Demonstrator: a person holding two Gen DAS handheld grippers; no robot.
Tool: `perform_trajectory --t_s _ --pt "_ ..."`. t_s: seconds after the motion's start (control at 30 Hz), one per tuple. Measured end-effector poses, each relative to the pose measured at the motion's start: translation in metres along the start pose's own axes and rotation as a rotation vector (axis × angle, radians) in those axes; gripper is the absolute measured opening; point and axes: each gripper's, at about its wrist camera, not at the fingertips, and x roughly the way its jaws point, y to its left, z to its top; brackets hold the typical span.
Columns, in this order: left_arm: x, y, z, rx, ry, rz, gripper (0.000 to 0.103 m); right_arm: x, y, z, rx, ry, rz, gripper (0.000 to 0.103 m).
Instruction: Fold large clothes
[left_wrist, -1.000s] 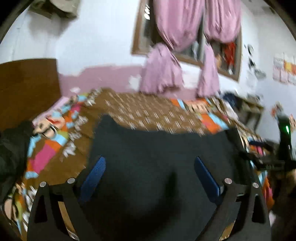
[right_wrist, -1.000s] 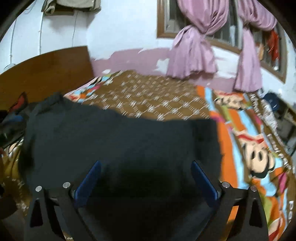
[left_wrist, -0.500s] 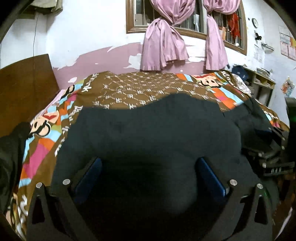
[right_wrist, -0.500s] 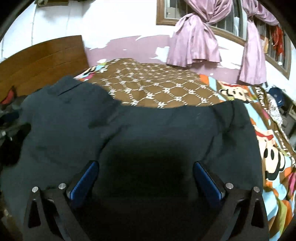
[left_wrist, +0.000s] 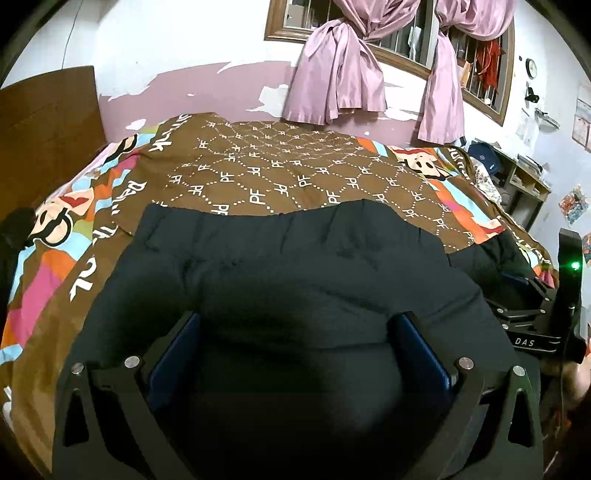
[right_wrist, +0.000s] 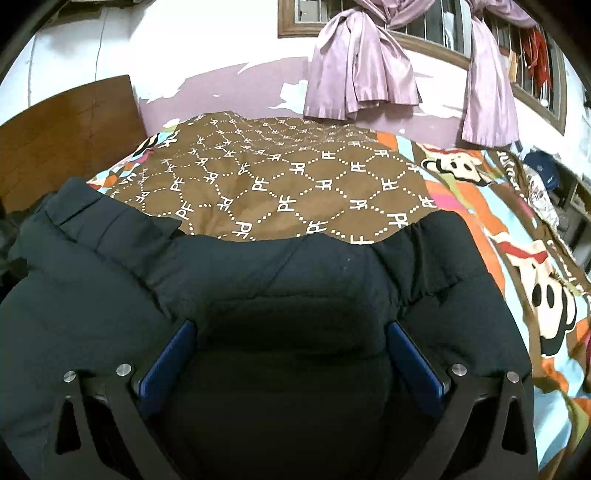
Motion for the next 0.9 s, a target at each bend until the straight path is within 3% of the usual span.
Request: perform_trajectory --t_s 0.17,0.47,0.9 --pt "0.004 -0.008 -0.003 0.039 -0.028 0.035 0.102 0.003 0.002 -0.002 -0.002 0.002 -0.006 0.103" --pt "0.011 -0.006 -0.003 0.039 -0.033 0.030 0.102 0.008 0.001 -0.004 0.008 0.014 0.007 0.103" --pt "0.022 0.007 0.003 -0.014 -0.015 -0.038 0.102 0.015 -0.002 -0.004 0.012 0.024 0.013 0.103"
